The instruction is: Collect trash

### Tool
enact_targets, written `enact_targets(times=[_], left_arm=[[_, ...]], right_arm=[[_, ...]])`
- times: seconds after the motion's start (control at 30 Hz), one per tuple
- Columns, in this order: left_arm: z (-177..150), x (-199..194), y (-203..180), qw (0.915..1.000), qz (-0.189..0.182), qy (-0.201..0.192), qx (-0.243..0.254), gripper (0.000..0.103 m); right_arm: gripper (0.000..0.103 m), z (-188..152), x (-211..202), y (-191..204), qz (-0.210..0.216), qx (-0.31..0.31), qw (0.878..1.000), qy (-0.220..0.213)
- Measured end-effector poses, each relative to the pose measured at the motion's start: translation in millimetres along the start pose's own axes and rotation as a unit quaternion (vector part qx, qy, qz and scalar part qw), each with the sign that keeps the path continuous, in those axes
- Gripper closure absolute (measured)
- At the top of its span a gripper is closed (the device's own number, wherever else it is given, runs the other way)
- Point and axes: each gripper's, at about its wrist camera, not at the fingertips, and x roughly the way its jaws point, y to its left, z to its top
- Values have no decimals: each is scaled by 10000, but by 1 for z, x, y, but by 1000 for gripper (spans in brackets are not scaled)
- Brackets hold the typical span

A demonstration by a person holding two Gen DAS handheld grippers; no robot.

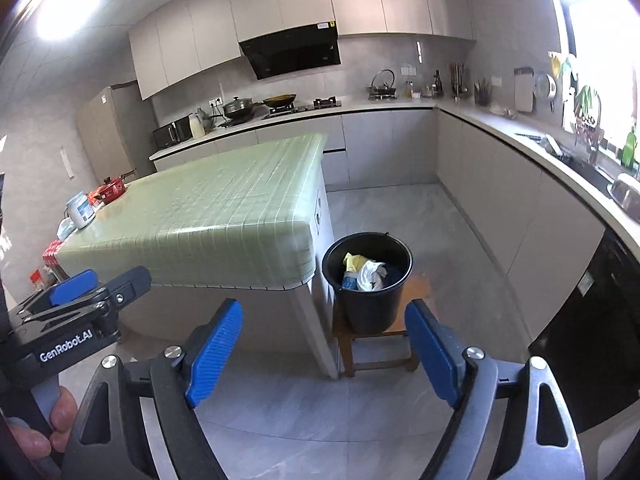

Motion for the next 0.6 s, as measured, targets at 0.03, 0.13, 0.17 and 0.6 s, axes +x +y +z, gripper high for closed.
enact_targets(times=[0.03,0.13,0.17,0.6], left_arm=[[0,0,-4,10000,54,5,-25,13],[-5,-3,-16,10000,72,5,-16,13],[-8,-5,-20,9999,116,-32,15,13],[-29,-24,-38,9995,276,-121,83,13]], right_arm=[[18,1,-2,-3,26,6,10000,0],[18,3,-8,-15,79,99,9999,48],[18,2,-11,-19,85,110,9999,6],[17,1,-24,-39,68,167,9998,-47]])
